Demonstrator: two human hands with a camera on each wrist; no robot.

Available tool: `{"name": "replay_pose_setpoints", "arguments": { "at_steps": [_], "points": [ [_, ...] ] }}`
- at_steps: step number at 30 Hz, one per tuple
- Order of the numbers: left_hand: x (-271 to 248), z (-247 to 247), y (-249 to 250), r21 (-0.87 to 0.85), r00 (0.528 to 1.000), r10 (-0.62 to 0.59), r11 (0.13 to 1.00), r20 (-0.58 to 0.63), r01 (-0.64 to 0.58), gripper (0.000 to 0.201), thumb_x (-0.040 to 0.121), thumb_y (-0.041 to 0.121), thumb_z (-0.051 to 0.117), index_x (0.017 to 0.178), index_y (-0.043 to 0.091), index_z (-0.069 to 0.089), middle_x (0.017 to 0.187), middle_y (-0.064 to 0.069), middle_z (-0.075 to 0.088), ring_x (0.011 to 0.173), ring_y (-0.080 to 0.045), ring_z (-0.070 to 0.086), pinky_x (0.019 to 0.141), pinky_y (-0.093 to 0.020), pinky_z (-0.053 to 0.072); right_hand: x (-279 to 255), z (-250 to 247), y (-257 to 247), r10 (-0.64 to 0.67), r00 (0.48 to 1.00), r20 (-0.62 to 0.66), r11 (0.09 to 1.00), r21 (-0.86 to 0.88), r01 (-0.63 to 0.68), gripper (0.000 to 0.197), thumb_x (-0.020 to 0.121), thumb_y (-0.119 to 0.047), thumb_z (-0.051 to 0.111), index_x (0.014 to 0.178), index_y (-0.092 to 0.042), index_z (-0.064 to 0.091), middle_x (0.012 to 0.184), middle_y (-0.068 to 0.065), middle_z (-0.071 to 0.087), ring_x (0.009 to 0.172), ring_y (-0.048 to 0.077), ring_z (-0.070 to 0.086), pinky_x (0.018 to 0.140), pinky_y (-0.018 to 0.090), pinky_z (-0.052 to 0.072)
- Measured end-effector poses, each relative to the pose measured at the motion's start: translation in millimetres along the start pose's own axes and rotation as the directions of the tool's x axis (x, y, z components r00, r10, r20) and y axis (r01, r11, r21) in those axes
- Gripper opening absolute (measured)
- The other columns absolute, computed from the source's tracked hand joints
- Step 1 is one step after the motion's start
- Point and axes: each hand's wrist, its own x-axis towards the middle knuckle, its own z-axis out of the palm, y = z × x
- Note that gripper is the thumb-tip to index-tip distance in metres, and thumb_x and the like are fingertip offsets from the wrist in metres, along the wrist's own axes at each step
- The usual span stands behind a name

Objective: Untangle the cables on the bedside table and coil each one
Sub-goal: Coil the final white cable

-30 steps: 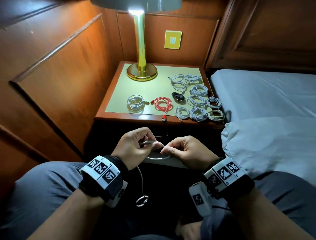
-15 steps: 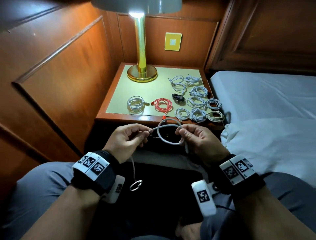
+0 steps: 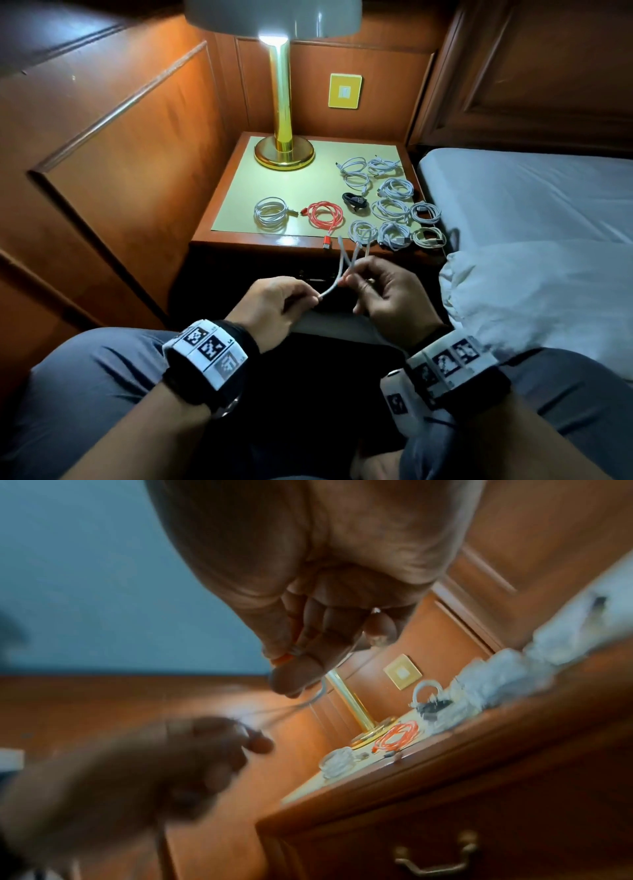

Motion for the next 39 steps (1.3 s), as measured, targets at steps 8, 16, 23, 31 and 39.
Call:
{"name": "replay_pose_setpoints", "arguments": {
  "at_steps": [8, 16, 23, 31, 39],
  "points": [
    [-3, 0, 11, -0.007, 0.990, 0.123, 0.992, 0.064, -0.123, 0.010, 0.090, 0.025, 0.071, 0.087, 0.016, 0.075, 0.081, 0.009, 0.071, 0.076, 0.000, 0.066, 0.069, -0.026, 0.055, 2, 6, 11, -0.073, 0.989, 0.131, 0.983, -0.158, 0.094, 0.009, 0.096, -0.020, 0.064, 0.088, -0.023, 0.065, 0.083, -0.013, 0.071, 0.062, 0.002, 0.062, 0.060, 0.021, 0.050],
    [3, -12, 9, -0.097, 0.993, 0.008, 0.995, -0.119, -0.020, 0.029, 0.082, 0.042, 0.073, 0.093, 0.017, 0.066, 0.071, 0.004, 0.062, 0.061, -0.015, 0.058, 0.061, -0.029, 0.051, 2, 9, 0, 0.159, 0.917, 0.366, 0.964, 0.141, -0.224, 0.017, 0.102, -0.013, 0.053, 0.090, -0.002, 0.058, 0.074, 0.008, 0.071, 0.041, 0.023, 0.050, 0.041, 0.026, 0.036],
    [2, -10, 15, -0.120, 0.991, -0.009, 0.993, -0.132, -0.007, 0.022, 0.083, 0.037, 0.073, 0.083, 0.017, 0.064, 0.072, 0.005, 0.063, 0.065, -0.016, 0.059, 0.060, -0.030, 0.051, 3, 9, -3, 0.197, 0.861, 0.469, 0.899, 0.265, -0.349, 0.016, 0.103, -0.011, 0.049, 0.092, -0.002, 0.057, 0.073, 0.010, 0.067, 0.038, 0.018, 0.049, 0.038, 0.022, 0.035],
    [2, -7, 15, -0.216, 0.992, -0.096, 0.973, -0.084, 0.076, 0.041, 0.076, 0.043, 0.083, 0.106, 0.025, 0.061, 0.097, 0.006, 0.063, 0.079, -0.015, 0.061, 0.067, -0.020, 0.052, -1, 10, -11, 0.233, 0.813, 0.534, 0.672, 0.516, -0.531, 0.014, 0.090, -0.018, 0.053, 0.085, -0.005, 0.050, 0.061, 0.005, 0.046, 0.040, 0.009, 0.036, 0.034, 0.016, 0.028],
    [4, -2, 15, -0.304, 0.956, -0.252, 0.908, 0.150, 0.287, 0.014, 0.097, 0.005, 0.060, 0.104, 0.015, 0.067, 0.085, -0.001, 0.075, 0.080, -0.015, 0.072, 0.078, -0.033, 0.058, -2, 13, -12, 0.284, 0.791, 0.541, 0.598, 0.545, -0.587, 0.028, 0.097, -0.034, 0.054, 0.081, -0.010, 0.051, 0.062, 0.000, 0.037, 0.047, 0.006, 0.030, 0.039, 0.015, 0.023]
  ]
}}
